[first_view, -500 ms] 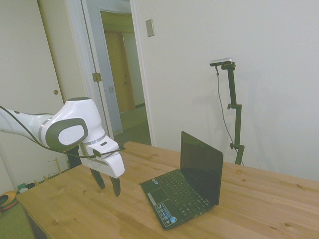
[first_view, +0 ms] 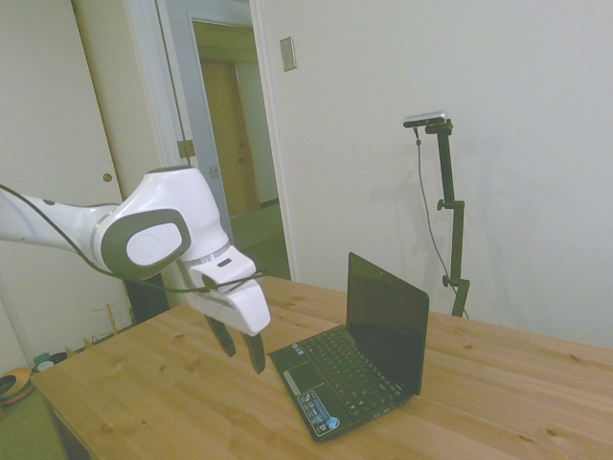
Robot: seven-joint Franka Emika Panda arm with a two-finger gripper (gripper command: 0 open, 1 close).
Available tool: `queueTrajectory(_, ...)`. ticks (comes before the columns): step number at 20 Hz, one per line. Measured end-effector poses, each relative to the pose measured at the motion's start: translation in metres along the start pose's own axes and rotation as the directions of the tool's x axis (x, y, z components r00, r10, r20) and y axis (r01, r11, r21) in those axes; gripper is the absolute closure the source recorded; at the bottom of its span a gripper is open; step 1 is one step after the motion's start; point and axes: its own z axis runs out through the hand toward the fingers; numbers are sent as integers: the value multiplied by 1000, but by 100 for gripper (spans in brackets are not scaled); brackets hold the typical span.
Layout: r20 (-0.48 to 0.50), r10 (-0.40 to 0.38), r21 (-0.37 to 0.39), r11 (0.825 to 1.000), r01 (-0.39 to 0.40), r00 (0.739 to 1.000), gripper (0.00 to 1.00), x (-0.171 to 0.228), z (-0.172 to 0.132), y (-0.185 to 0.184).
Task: Close the laptop
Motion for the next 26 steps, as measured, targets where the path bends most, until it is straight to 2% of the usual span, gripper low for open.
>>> queueTrajectory(6, -73, 126, 31, 992, -124, 989, 0, 85, -67, 29)
queueTrajectory(14, -131, 233, 43, 972, -229, 964, 0, 209, -109, 48)
queueTrajectory(20, -116, 261, 55, 965, -256, 958, 0, 274, -106, 28)
queueTrajectory(26, -119, 231, 33, 973, -229, 966, 0, 311, -80, -22)
